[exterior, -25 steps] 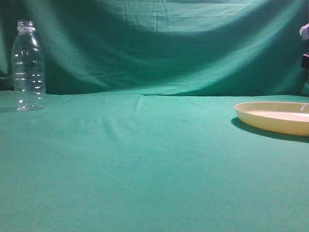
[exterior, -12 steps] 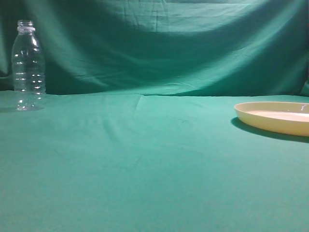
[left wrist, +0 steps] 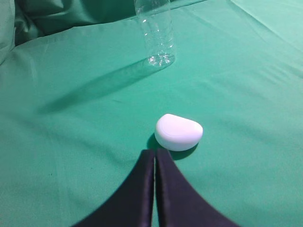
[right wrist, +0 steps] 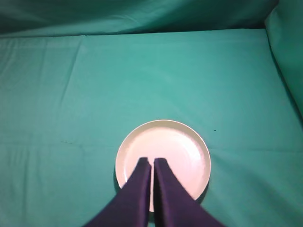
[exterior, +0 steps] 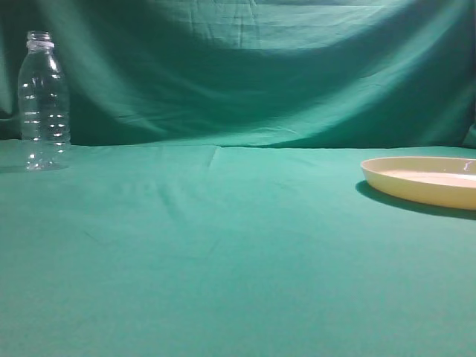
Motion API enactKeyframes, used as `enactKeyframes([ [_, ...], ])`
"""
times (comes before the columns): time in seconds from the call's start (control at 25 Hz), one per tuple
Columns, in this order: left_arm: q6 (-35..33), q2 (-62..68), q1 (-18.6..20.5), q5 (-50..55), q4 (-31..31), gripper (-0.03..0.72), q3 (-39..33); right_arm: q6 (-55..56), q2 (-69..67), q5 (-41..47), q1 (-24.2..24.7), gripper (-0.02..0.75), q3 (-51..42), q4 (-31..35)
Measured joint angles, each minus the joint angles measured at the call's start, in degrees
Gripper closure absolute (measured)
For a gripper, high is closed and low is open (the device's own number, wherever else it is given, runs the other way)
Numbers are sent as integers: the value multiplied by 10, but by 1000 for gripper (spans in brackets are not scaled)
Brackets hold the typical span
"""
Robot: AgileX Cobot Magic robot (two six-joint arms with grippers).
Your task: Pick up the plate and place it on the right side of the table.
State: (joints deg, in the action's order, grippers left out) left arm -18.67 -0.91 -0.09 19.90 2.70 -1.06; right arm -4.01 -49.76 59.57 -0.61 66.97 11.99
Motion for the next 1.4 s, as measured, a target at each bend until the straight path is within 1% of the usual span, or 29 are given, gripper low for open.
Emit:
enactKeyframes([
  [0.2, 0, 0, 0, 0, 0, 688, 0, -1, 115, -12, 0, 738, -86, 3],
  [0.36, 0, 0, 0, 0, 0, 688, 0, -1, 199, -18, 0, 738, -136, 3],
  [0.6, 0, 0, 0, 0, 0, 688, 0, -4, 308, 0, 0, 738, -156, 6],
  [0.8, 0, 0, 0, 0, 0, 688, 0, -22, 332, 0, 0, 738, -158, -11],
  [0.92, 0, 0, 0, 0, 0, 688, 0, -25, 332, -50, 0, 738, -184, -19],
  [1.0, 0, 0, 0, 0, 0, 688, 0, -25, 338, -112, 0, 738, -220, -30],
  [1.12, 0, 0, 0, 0, 0, 688, 0, -28, 372, -186, 0, 738, -303, -49],
  [1.24, 0, 0, 0, 0, 0, 688, 0, -28, 432, -226, 0, 738, -397, -61],
  [1.4, 0, 0, 0, 0, 0, 688, 0, -29, 499, -287, -19, 738, -507, -72],
])
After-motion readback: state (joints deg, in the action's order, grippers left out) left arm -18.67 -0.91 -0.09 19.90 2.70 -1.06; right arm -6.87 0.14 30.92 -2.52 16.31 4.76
